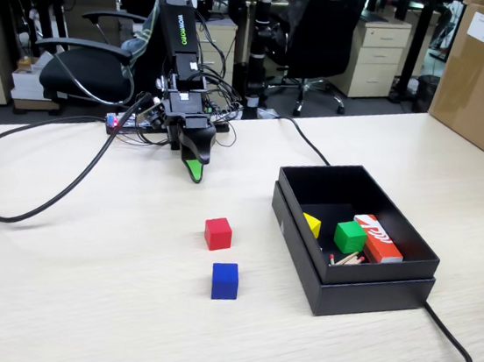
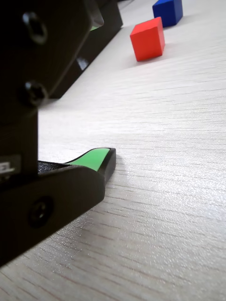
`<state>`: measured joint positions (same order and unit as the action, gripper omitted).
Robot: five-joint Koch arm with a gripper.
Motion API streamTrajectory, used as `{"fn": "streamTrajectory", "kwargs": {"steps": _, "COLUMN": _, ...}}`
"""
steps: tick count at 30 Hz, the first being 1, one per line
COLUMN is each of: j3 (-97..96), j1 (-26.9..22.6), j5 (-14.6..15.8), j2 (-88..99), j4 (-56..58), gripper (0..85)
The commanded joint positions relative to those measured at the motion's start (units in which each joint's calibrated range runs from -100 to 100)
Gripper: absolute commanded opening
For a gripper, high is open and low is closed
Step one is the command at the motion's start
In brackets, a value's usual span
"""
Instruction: Put the red cube on top of the blue cube
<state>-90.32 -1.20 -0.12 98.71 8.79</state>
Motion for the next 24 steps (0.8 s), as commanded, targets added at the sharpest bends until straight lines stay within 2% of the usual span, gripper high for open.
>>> {"fn": "streamTrajectory", "kwargs": {"steps": 1, "j3": -2.1, "j1": 0.0, "j5": 0.0, "j2": -0.3, "j4": 1.1, "gripper": 49.2}}
{"fn": "streamTrajectory", "kwargs": {"steps": 8, "j3": -2.3, "j1": 0.6, "j5": 0.8, "j2": 0.4, "j4": 1.1, "gripper": 49.2}}
{"fn": "streamTrajectory", "kwargs": {"steps": 12, "j3": -2.2, "j1": 0.5, "j5": 0.7, "j2": 0.4, "j4": 1.1, "gripper": 47.2}}
{"fn": "streamTrajectory", "kwargs": {"steps": 24, "j3": -2.0, "j1": 0.6, "j5": 0.5, "j2": 0.1, "j4": 1.1, "gripper": 48.0}}
